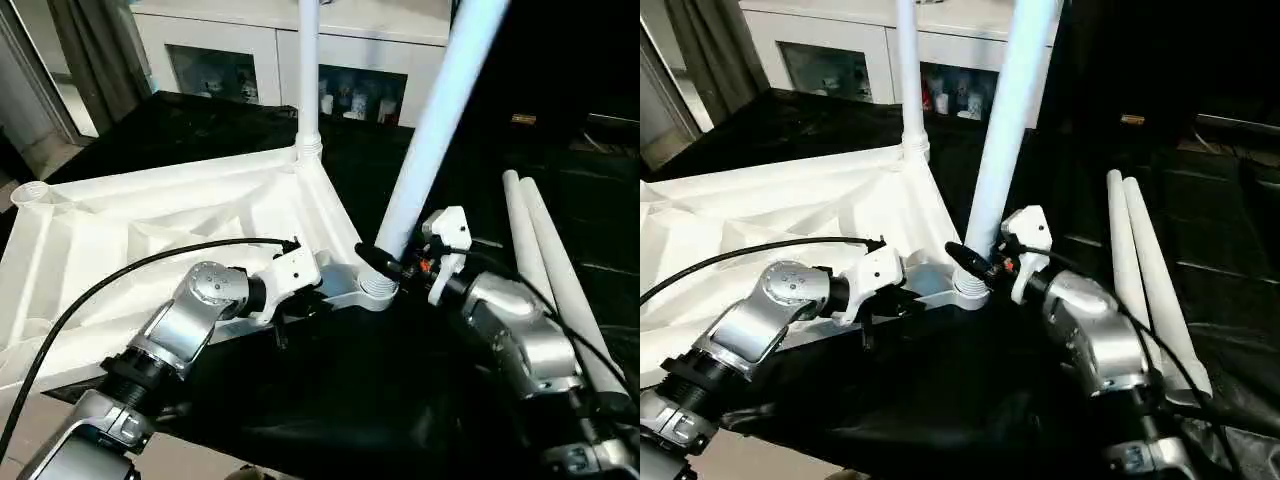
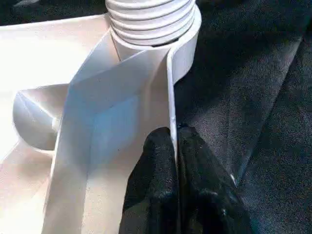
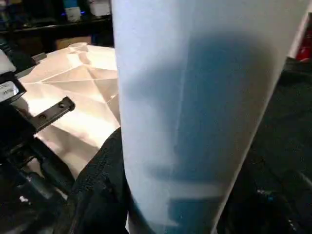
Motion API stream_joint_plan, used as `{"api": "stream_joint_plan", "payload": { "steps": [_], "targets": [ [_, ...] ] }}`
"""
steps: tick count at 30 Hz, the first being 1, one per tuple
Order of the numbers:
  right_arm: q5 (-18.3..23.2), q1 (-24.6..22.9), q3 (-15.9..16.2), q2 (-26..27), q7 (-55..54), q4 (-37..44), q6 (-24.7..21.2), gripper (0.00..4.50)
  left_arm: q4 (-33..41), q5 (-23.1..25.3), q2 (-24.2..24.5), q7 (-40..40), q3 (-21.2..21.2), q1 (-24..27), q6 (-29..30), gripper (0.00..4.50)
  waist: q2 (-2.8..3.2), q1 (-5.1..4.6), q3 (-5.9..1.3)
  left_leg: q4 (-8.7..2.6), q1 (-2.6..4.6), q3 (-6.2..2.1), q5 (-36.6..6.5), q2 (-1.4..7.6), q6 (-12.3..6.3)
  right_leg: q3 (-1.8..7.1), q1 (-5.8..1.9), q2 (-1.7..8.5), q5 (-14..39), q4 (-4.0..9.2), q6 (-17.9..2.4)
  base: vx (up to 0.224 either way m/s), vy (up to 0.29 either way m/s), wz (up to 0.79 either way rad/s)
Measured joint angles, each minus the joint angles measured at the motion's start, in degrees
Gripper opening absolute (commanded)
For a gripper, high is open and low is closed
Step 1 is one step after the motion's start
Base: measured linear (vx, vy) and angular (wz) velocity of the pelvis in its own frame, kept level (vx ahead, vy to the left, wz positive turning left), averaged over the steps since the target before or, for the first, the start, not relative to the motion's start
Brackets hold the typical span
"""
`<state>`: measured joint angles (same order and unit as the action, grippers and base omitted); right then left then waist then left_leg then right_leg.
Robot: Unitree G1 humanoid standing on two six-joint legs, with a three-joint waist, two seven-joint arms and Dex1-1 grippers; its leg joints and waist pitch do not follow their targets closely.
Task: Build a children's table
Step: Insert table leg to table base
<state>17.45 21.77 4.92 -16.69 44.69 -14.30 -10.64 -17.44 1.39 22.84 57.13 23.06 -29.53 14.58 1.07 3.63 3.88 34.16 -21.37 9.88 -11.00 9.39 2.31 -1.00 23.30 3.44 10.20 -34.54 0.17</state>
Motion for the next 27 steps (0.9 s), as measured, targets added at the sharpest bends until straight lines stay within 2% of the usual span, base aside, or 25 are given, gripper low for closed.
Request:
{"api": "stream_joint_plan", "payload": {
  "steps": [7, 12, 18, 23, 27],
  "targets": [
    [-0.1, 0.3, 1.4, -2.6, 5.7, -0.6, 0.7, 1.88, 0.9, 0.0, 0.5, 1.5, 0.4, 0.4, 0.0, 0.00, -0.34, 0.38, -0.07, 0.16, 0.00, 0.00, 0.0, 0.02, -0.03, -0.01, -0.01, 0.01, 0.0, -0.13, 0.0, 0.000, 0.000, 0.00],
    [-2.2, 1.5, 3.5, -3.7, 7.1, -1.4, 2.2, 1.88, 0.9, 0.1, 0.6, 1.6, 0.5, 0.5, 0.0, 0.00, -0.53, 0.44, -0.06, 0.29, 0.06, 0.00, 0.0, 0.05, 0.01, -0.01, -0.01, 0.01, 0.0, -0.34, 0.0, 0.000, 0.000, 0.00],
    [-3.7, 2.4, 4.5, -3.8, 7.2, -1.7, 2.2, 1.88, 0.9, 0.5, 0.6, 1.6, 0.5, 0.5, 0.0, 0.00, -0.85, 0.43, -0.18, 0.32, 0.09, 0.00, -0.1, 0.05, 0.18, 0.00, -0.01, 0.01, 0.0, -0.41, 0.0, 0.000, 0.000, 0.00],
    [-3.2, 2.0, 3.3, -2.5, 6.4, -1.7, 1.5, 1.88, 0.9, 0.5, 0.6, 1.6, 0.5, 0.5, 0.0, 0.00, -0.94, 0.38, -0.22, 0.32, 0.09, 0.00, -0.1, 0.06, 0.18, -0.01, -0.01, 0.01, 0.0, -0.42, 0.0, 0.000, 0.000, 0.00],
    [0.8, 1.0, -0.3, 0.0, 4.2, -3.1, -0.4, 1.88, 0.9, 0.6, 0.8, 1.3, 0.5, 0.5, 0.0, 0.00, -0.94, 0.19, -0.22, 0.35, 0.10, 0.00, -0.1, 0.06, 0.19, -0.01, -0.01, 0.01, -0.1, -0.44, -0.1, 0.000, 0.000, 0.00]
  ]
}}
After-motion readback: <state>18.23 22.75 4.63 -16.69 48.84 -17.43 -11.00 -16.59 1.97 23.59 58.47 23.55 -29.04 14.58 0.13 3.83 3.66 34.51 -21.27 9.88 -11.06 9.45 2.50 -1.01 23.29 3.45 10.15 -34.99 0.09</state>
